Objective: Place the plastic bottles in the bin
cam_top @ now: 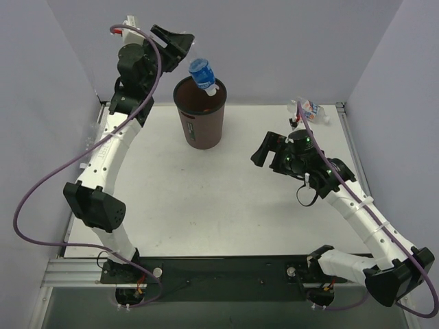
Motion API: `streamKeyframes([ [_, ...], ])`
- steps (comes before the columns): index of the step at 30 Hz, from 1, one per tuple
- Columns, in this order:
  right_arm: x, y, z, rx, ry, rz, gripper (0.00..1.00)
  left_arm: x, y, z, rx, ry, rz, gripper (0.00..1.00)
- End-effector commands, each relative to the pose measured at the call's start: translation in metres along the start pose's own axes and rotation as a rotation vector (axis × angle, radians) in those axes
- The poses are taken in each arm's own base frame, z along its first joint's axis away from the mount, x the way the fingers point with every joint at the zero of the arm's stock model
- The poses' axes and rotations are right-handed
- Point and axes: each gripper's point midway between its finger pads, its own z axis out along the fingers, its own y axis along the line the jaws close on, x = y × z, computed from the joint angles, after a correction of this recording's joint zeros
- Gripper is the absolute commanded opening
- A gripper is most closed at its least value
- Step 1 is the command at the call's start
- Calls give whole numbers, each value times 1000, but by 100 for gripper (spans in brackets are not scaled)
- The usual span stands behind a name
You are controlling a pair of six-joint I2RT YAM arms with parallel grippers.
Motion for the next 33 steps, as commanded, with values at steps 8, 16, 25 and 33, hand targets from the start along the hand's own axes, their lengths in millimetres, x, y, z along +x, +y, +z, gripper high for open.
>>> streamKeyframes([
  [8,-10,-3,-14,-40,-51,29,93,11,9,25,-53,-157,371,62],
  [16,-13,-4,-14,-37,-55,22,93,17,11,39,-127,-33,458,97],
  [25,-40,-9,-5,-3,-95,31,94,-19,37,-15,-316,-7,491,97],
  [33,-76,-21,9,62,-165,119,94,25,108,-106,-465,228,333,97],
])
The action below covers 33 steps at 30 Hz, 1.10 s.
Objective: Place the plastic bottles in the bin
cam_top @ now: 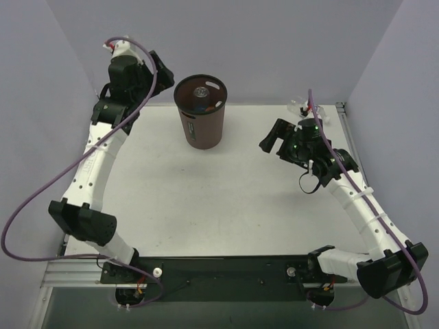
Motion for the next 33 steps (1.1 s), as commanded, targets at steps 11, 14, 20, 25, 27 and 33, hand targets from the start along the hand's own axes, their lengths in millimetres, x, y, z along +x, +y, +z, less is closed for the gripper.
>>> streamKeyframes([
  [11,-107,-50,46,256,-288,471,98,112,101,-136,-114,236,-10,97],
  [14,-128,-70,62,308,-353,589,97,128,114,-154,-150,261,-42,97],
  [20,-158,-122,104,371,-393,882,95,152,124,-180,-162,282,-154,97],
  [25,-179,-153,150,425,-436,991,95,159,130,-194,-189,313,-171,97],
  [27,-183,-173,170,446,-450,1076,96,156,131,-196,-202,309,-166,97],
  [33,-194,-210,235,443,-505,1344,96,149,136,-194,-265,326,-141,97],
])
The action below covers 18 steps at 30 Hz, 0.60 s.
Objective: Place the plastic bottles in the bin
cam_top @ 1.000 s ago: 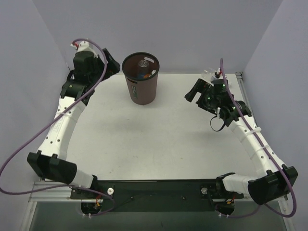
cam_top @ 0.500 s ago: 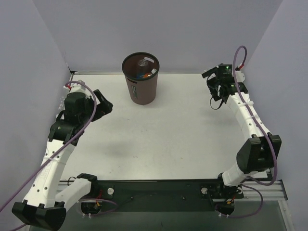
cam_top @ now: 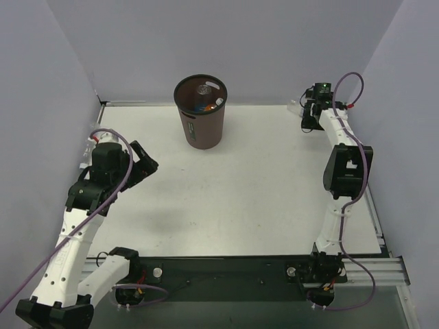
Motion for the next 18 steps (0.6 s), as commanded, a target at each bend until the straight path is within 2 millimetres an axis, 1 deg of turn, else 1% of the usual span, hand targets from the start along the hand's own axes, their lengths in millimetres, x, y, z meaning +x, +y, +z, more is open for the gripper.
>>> streamKeyframes([
  [1,-10,21,42,-8,-39,257,95,-22,-6,-9,-36,-36,-12,97],
  [2,-10,24,50,-14,-44,310,95,-23,-6,-5,-50,-26,-16,97],
  [3,-8,27,66,-25,-49,331,95,-24,-6,-3,-60,-25,-16,97],
  [4,-8,35,74,-55,-49,354,95,-26,-7,0,-69,-26,-19,97],
  [5,-8,38,82,-62,-47,375,95,-29,-10,5,-77,-20,-17,97],
  [6,-2,28,103,-43,-46,373,95,-33,-11,7,-85,-22,-14,97],
  [7,-5,43,104,-78,-43,387,95,-35,-11,9,-99,-23,-14,97],
  [8,-7,43,111,-78,-48,398,95,-40,-13,14,-110,-18,-12,97],
  [9,-4,34,125,-62,-55,411,95,-42,-15,16,-115,-19,-11,97],
  [10,-6,32,131,-64,-63,416,95,-44,-16,18,-121,-20,-14,97],
  [11,-9,40,132,-86,-65,424,95,-45,-17,24,-130,-13,-12,97],
  [12,-8,30,144,-72,-78,427,95,-50,-20,24,-125,-20,-14,97],
  [14,-13,32,151,-88,-87,444,95,-52,-23,31,-135,-14,-7,97],
  [15,-15,24,160,-81,-100,443,95,-57,-26,31,-133,-23,-4,98],
  [16,-16,26,162,-91,-103,445,93,-60,-27,32,-137,-25,-1,97],
  [17,-19,22,167,-90,-109,448,91,-60,-27,38,-148,-14,7,97],
  [18,-19,17,173,-83,-110,447,85,-64,-29,37,-147,-22,10,97],
])
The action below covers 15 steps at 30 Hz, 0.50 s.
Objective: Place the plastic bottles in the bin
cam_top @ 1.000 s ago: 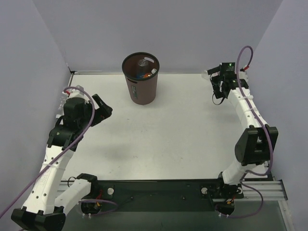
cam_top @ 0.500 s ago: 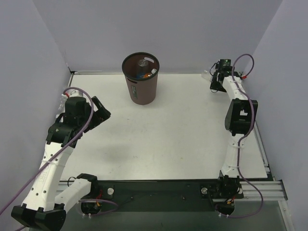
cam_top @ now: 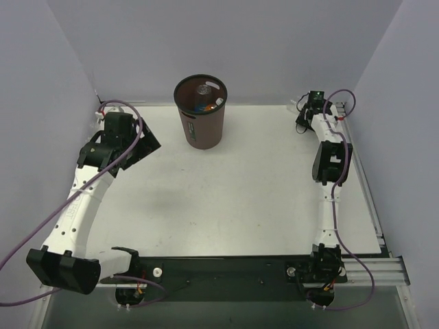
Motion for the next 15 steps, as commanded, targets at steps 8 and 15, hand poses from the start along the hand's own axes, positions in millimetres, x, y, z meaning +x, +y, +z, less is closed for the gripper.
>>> streamKeyframes([
  [8,-19,33,0,-118,-13,-64,30,-31,-20,7,10,-42,26,97],
  [15,11,45,-48,-184,130,-177,28,-28,-20,3,41,-39,40,97],
])
